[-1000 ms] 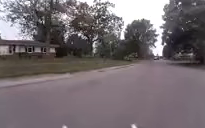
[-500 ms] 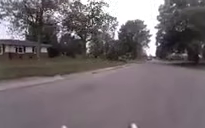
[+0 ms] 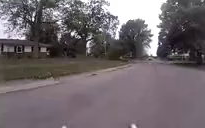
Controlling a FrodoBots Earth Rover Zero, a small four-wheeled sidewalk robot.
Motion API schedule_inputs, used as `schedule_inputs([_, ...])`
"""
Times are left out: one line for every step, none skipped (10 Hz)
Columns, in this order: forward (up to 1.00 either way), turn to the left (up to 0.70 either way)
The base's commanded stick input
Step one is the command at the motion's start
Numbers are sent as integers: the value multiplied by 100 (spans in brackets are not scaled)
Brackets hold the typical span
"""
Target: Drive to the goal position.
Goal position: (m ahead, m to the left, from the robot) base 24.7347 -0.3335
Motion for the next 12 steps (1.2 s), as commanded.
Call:
schedule_inputs([100,0])
schedule_inputs([100,-3])
schedule_inputs([100,-14])
schedule_inputs([100,-34])
schedule_inputs([100,-38])
schedule_inputs([100,-40])
schedule_inputs([100,-29])
schedule_inputs([100,0])
schedule_inputs([100,0])
schedule_inputs([100,0])
schedule_inputs([100,0])
schedule_inputs([100,-12])
